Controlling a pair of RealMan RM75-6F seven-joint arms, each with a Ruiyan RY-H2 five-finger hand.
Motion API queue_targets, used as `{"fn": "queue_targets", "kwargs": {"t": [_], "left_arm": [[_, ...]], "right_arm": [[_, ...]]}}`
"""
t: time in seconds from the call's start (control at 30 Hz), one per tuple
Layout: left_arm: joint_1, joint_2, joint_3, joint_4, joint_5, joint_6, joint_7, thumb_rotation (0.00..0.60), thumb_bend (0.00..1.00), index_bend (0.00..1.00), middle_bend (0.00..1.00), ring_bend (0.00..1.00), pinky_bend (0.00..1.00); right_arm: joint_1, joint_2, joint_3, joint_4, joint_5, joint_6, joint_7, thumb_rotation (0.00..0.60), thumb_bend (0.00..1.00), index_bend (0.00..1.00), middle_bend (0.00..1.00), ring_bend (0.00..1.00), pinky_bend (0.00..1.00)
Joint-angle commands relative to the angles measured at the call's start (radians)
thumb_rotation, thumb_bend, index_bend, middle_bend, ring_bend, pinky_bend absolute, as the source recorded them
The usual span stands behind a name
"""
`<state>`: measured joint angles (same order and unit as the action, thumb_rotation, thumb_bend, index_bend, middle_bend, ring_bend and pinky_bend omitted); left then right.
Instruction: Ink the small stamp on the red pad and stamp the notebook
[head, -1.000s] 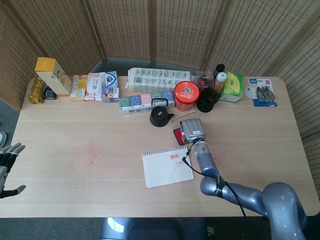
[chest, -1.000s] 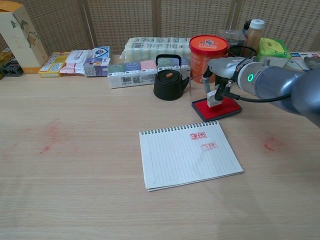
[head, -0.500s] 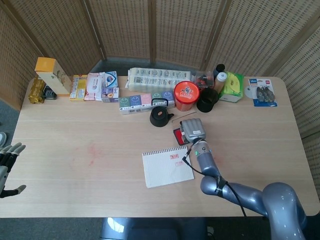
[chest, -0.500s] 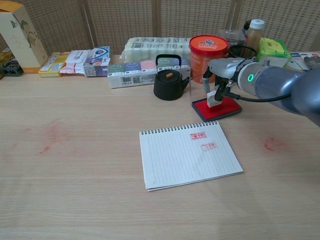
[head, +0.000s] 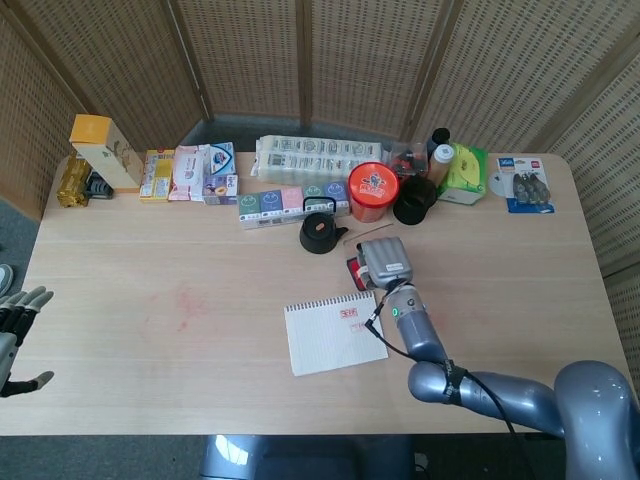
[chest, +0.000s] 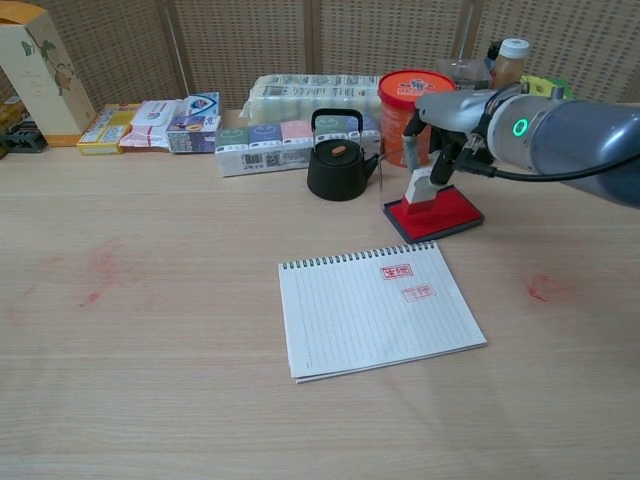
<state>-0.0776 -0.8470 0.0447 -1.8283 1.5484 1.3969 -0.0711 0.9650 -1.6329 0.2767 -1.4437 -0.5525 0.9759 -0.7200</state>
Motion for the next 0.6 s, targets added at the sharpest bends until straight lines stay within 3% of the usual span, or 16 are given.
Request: {"fn": "queue_targets", "kwargs": {"t": [0.03, 0.23, 0.43, 0.6], "left_arm": [[0.004, 0.003, 0.006, -0.002, 0.016, 0.009, -0.005, 0.6, 0.0, 0.0, 0.0, 0.0, 0.0], [0.009, 0.006, 0.015, -0.003, 0.041, 0.019, -0.012, 0.6, 0.0, 0.0, 0.0, 0.0, 0.0], [0.011, 0.009, 0.019, -0.002, 0.054, 0.027, -0.018, 0.6, 0.0, 0.0, 0.0, 0.0, 0.0], [0.01, 0.011, 0.023, 0.0, 0.062, 0.025, -0.025, 0.6, 0.0, 0.0, 0.0, 0.0, 0.0]], "right_arm": [[-0.014, 0.09, 0.001, -0.177, 0.019, 0.085, -0.049, 0.6, 0.47, 0.62, 0.95, 1.0, 1.0], [-0.011, 0.133, -0.026, -0.363, 0.04, 0.202, -0.136, 0.6, 0.47, 0.62, 0.95, 1.0, 1.0], [-0.003, 0.125, -0.042, -0.456, 0.066, 0.266, -0.181, 0.6, 0.48, 0.63, 0.95, 1.0, 1.0], [0.013, 0.068, -0.084, -0.509, 0.071, 0.316, -0.233, 0.6, 0.48, 0.63, 0.95, 1.0, 1.0]]}}
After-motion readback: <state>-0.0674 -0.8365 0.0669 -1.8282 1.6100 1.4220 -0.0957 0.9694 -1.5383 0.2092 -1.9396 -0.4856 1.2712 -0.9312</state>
